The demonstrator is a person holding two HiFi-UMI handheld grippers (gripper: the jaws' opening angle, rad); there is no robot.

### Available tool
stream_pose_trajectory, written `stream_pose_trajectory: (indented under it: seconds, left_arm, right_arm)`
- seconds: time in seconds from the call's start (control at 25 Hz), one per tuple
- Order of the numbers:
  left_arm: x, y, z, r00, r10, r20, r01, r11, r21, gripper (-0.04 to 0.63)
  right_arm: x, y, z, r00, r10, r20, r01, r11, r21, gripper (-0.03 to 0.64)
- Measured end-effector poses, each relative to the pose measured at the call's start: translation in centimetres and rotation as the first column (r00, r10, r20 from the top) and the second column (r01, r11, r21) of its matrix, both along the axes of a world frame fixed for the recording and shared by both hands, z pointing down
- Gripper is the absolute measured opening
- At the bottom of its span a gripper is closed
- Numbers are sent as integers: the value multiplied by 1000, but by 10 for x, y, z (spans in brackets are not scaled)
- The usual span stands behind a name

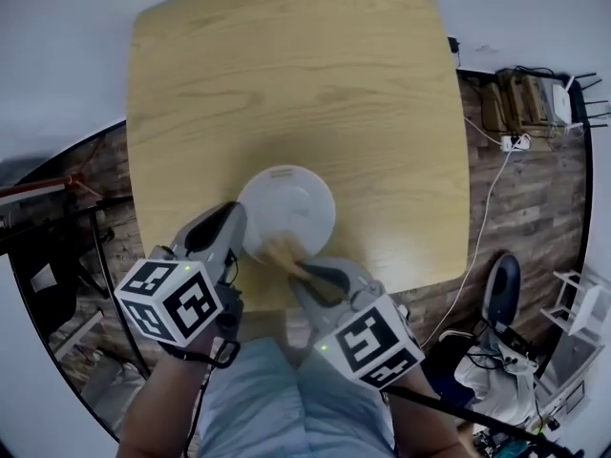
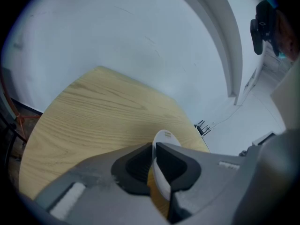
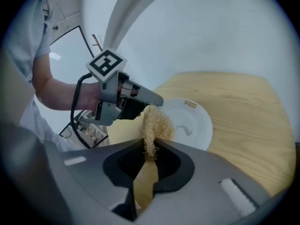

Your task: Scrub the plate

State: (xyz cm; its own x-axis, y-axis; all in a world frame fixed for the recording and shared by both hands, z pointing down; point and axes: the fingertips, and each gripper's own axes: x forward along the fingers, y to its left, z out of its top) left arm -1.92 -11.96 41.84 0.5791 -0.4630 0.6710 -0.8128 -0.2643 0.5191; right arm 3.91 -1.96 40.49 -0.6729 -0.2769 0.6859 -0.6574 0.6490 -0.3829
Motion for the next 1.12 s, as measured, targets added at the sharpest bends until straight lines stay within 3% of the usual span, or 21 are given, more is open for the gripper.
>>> stream_pose_trajectory:
  seconds: [0.24, 0.48, 0.72, 1.12]
  left_arm:
    - [7, -1, -4, 1000, 25, -2, -25, 1000, 10, 48]
    - [11, -4, -5, 999, 44, -8, -44, 999, 10, 48]
    - [15, -1, -4, 997, 74, -23, -74, 997, -3, 48]
    - [7, -2, 2, 998, 59, -29, -59, 998, -22, 48]
  right_arm:
    - [41, -50, -7, 981, 165, -105, -154, 982, 110, 49]
    - [58, -76, 8, 954, 233, -191, -211, 969, 128, 49]
    - [33, -85, 19, 967, 192, -168, -176, 979, 104, 49]
    - [-16, -54, 14, 998, 1, -58, 2, 999, 45, 49]
